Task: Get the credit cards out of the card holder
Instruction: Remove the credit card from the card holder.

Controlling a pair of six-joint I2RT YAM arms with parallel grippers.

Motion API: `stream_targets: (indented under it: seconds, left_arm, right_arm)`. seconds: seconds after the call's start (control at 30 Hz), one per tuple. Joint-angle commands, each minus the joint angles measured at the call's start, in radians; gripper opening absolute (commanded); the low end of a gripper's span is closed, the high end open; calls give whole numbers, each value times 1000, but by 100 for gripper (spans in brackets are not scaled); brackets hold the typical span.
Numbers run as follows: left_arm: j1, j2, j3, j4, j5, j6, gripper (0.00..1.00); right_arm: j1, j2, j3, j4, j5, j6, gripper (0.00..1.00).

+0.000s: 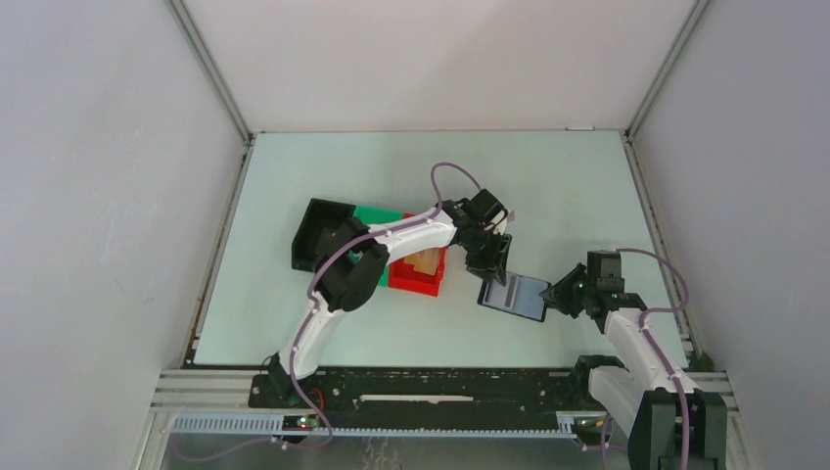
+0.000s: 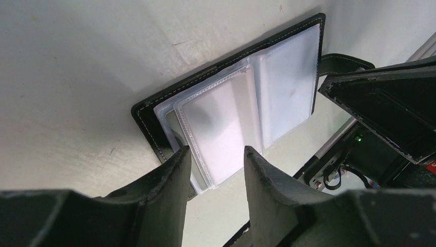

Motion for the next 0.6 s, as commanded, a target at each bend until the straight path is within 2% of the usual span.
stream_targets:
  seconds: [0.0,0.23,0.57]
  left_arm:
    - [-3,-4,53,-8,-4,23,48]
    - [-8,25,75,-7,55,26,48]
    - [-16,29,99,-18,68,32,48]
  right_arm:
    - [-3,-7,-4,10,0,-11,25]
    - [-3,-7,-6,14,-1,-9,25]
    - [-3,-9,-7,12,-1,-8,25]
